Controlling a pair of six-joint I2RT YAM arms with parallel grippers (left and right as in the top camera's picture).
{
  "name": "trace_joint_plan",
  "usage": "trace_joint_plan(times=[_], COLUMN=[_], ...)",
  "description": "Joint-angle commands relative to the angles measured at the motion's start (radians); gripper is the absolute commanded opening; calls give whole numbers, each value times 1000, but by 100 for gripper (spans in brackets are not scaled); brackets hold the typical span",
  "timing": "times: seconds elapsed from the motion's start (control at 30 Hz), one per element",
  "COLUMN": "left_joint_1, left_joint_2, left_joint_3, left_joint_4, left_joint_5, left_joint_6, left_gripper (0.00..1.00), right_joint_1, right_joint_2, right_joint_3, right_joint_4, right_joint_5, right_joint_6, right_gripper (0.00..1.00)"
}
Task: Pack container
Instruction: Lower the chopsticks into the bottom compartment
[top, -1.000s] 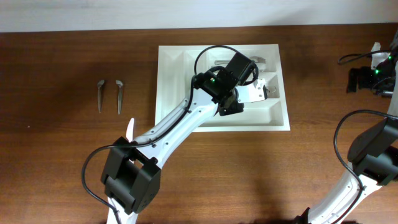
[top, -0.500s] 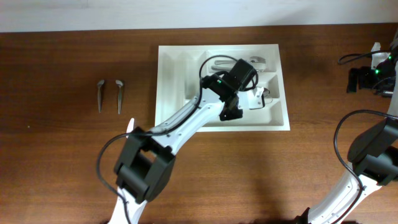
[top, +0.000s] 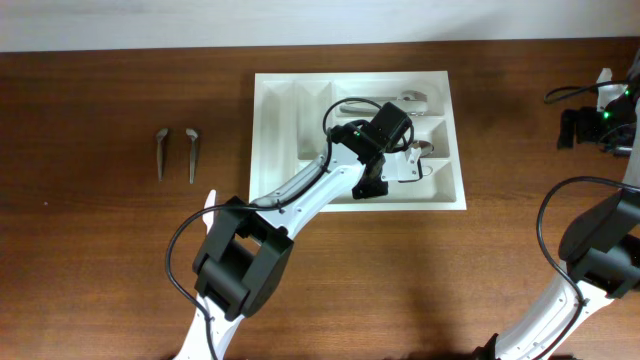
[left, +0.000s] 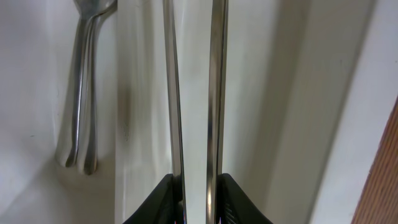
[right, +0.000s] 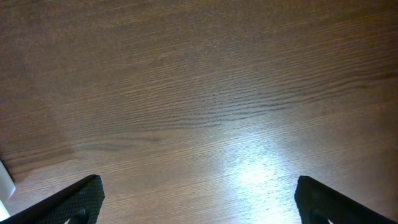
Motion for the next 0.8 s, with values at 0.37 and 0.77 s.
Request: trace_joint_plan(times=[0.37, 0.77], left_joint_1=[5, 4], left_joint_2=[54, 54], left_joint_3=[7, 13], left_joint_4=[-34, -6], left_joint_5=[69, 68], left_joint_6=[9, 9], left_gripper=[24, 87], right_joint_1=[-6, -6], right_joint_2=[5, 5], right_joint_3=[-6, -6], right_joint_4=[0, 0], right_joint_5=[-6, -6], right_joint_6=[11, 11], right_gripper=[99, 99])
